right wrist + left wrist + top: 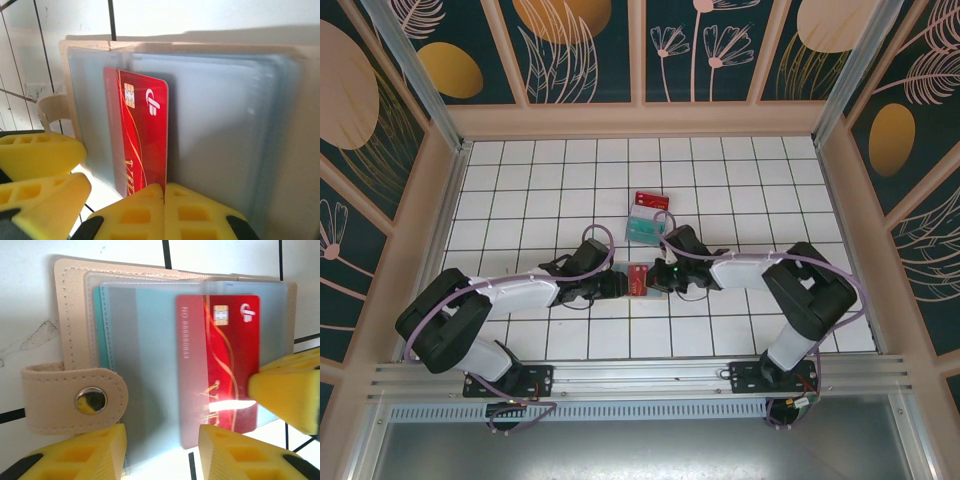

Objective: Take the credit cards out of the card holder

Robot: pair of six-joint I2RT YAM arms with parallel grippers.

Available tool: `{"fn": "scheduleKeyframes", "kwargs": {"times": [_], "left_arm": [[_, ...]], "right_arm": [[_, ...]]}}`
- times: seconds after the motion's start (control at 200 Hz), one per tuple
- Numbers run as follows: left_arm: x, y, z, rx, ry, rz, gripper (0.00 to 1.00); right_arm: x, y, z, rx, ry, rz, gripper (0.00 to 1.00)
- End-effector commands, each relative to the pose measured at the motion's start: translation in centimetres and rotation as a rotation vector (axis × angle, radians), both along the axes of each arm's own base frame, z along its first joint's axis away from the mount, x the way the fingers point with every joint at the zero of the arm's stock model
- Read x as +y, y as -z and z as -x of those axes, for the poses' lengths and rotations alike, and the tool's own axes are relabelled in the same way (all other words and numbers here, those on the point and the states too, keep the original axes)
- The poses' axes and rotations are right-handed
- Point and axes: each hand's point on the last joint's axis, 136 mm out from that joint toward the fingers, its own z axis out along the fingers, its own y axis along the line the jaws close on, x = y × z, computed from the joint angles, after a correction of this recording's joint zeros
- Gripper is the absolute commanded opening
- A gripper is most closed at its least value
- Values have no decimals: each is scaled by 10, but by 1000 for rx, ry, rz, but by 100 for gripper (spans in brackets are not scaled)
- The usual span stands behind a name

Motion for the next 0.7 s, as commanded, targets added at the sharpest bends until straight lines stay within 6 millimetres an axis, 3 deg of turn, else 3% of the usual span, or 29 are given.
{"fn": "scheduleKeyframes", "kwargs": {"times": [0.0,0.31,0.46,0.696], "left_arm": [[10,12,8,42,-9,-41,44],[9,3,4,20,-13,-38,45],[7,-3,0,4,-19,-35,46],[9,-23,-11,-49,-66,-24,63]], "right_arm": [[-19,-3,2,-23,15,31,0],[-44,-51,-16,-173,-21,66,0],[-47,-85,-34,-301,-110,141,0],[-58,-115,-76,-492,-252,390,0]]}}
